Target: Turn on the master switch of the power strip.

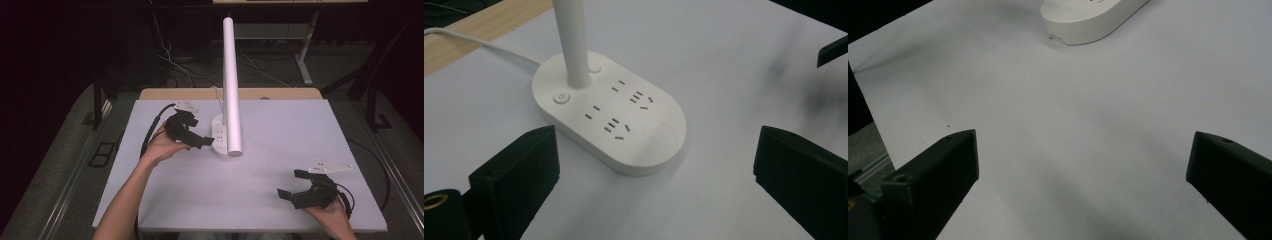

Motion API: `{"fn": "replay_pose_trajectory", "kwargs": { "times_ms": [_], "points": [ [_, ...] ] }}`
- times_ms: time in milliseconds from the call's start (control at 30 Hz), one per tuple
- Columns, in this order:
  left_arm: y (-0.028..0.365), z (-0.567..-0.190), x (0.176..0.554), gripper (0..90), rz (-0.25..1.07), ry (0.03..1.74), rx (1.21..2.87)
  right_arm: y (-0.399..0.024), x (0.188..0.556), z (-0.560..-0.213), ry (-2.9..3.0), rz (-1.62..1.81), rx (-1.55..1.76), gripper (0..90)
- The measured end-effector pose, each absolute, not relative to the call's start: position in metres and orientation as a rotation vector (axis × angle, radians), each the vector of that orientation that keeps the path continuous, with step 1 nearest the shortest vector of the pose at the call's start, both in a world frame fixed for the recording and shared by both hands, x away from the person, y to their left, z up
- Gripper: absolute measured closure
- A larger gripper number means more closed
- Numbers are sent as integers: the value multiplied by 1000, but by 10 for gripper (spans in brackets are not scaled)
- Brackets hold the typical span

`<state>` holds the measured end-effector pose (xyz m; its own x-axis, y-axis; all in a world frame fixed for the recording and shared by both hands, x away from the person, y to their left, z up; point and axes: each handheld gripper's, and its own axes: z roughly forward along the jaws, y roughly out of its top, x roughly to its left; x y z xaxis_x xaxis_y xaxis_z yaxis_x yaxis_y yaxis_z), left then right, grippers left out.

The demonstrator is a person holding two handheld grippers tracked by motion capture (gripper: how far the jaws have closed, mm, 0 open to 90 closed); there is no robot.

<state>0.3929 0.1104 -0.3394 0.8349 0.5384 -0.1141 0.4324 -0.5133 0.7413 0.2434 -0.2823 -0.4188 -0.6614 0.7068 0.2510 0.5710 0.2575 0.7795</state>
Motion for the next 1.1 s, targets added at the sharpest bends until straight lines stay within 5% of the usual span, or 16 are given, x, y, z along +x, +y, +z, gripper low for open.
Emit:
{"fn": "replay_pose_trajectory", "kwargs": {
  "times_ms": [700,1100],
  "points": [
    [114,-328,428,138,140,762,2143,-283,244,-419,2366,1371,1218,0],
    [114,-335,448,333,150,820,2123,-283,244,-419,2371,1369,1220,0]
  ]
}}
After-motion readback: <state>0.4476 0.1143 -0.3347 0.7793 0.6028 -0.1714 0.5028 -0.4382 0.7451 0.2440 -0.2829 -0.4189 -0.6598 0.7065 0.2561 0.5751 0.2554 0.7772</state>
